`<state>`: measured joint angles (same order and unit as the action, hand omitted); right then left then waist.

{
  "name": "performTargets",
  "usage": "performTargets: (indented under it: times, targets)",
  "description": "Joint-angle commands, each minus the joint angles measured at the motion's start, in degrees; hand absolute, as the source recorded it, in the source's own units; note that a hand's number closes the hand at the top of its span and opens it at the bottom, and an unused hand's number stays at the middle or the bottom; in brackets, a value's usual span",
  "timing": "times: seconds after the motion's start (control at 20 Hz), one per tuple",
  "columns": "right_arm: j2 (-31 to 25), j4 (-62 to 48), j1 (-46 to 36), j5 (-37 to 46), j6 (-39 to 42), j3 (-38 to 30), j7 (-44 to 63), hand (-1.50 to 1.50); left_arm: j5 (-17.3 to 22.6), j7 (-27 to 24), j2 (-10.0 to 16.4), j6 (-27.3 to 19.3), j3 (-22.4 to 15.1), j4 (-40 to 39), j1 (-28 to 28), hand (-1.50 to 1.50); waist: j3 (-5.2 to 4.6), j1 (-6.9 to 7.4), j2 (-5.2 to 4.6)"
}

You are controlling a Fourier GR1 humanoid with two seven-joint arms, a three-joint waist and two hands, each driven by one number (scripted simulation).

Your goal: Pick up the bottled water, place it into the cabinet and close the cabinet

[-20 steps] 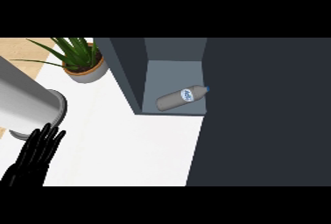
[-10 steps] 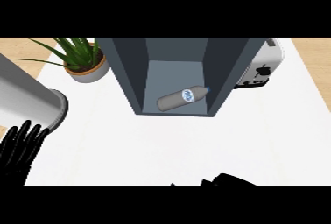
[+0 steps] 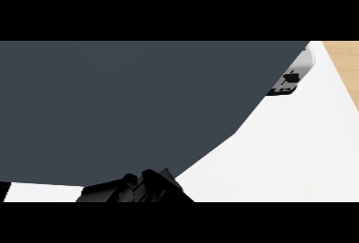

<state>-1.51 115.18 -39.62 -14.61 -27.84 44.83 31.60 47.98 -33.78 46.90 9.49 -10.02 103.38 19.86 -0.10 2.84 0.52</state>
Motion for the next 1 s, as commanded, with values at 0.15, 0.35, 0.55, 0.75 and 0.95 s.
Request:
performTargets:
  times: [0.15, 0.35, 0.55, 0.75, 0.95]
  targets:
    - [1.46, -13.48, -14.32, -12.20, -12.53, -2.00, -6.34, 1.50, 0.58, 0.14, 0.57, 2.33, 2.98, 2.46, 4.23, -1.50, 0.03, 0.05, -0.56]
    - [1.48, -21.12, -20.73, -21.22, -2.85, -6.22, -8.81, 1.50, 1.09, 3.42, 0.64, -0.78, 4.10, 7.64, 5.11, -1.50, 0.09, 0.08, -0.71]
    - [1.03, -22.16, -16.61, -26.86, 14.08, -6.37, -5.22, 1.50, 3.03, 4.79, 1.80, -0.51, 6.77, 6.74, 3.44, -1.50, 0.15, -0.98, -0.98]
    - [1.49, -29.92, -12.58, -28.46, 18.95, -7.50, -11.47, 1.50, 0.84, 4.96, -0.12, -1.21, 7.52, 10.88, 7.97, -1.50, 0.13, -1.18, -0.64]
    - [1.49, -35.28, -15.48, -26.46, 23.02, -14.87, -12.07, 1.50, -1.08, 6.41, -2.25, -2.52, 7.53, 13.05, 9.14, -1.50, 0.12, -1.79, -0.62]
